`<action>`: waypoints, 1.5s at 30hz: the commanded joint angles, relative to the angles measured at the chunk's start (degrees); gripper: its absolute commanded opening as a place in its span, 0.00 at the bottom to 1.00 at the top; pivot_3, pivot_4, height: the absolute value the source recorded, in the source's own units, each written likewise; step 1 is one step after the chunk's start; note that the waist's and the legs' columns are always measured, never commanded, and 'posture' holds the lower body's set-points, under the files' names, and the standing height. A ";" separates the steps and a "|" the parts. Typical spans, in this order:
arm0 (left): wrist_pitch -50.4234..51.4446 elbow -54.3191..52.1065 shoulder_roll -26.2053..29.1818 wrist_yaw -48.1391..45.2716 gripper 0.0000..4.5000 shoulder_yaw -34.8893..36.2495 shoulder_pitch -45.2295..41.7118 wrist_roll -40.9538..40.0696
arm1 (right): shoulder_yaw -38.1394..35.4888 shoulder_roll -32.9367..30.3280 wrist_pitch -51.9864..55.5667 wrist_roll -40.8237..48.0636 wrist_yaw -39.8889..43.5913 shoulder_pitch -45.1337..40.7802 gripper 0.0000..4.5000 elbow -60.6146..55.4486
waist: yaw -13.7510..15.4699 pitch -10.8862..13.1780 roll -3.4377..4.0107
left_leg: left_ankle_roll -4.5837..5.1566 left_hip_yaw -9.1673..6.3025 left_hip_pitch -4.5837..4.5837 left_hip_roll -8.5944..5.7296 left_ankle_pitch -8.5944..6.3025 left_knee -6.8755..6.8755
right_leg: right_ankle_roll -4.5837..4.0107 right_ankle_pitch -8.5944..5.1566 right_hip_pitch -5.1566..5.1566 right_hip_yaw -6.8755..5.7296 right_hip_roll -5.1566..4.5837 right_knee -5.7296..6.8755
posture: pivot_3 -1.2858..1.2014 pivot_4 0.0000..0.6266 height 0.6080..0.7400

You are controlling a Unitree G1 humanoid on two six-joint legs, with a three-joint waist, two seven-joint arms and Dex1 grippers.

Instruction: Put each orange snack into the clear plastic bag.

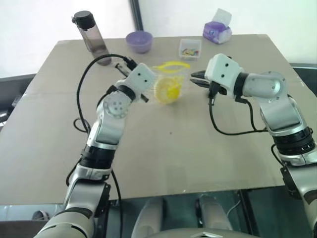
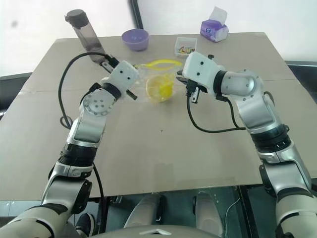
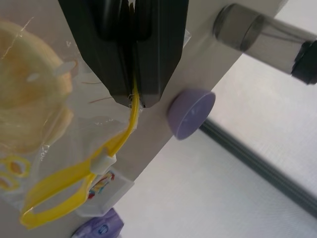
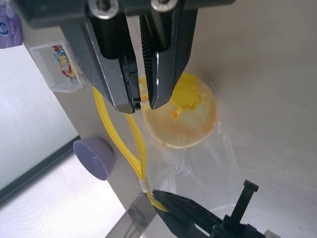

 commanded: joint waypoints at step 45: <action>-10.85 -5.24 -0.70 -5.63 0.00 -2.83 0.71 -2.07 | -1.71 2.01 -1.13 1.05 -1.19 -1.82 0.26 -0.90 | -0.18 0.00 0.00 | 0.00 0.00 0.01 0.00 0.00 -0.01 | 0.00 0.00 0.00 0.00 0.02 0.01 | 0.52 0.24 1.00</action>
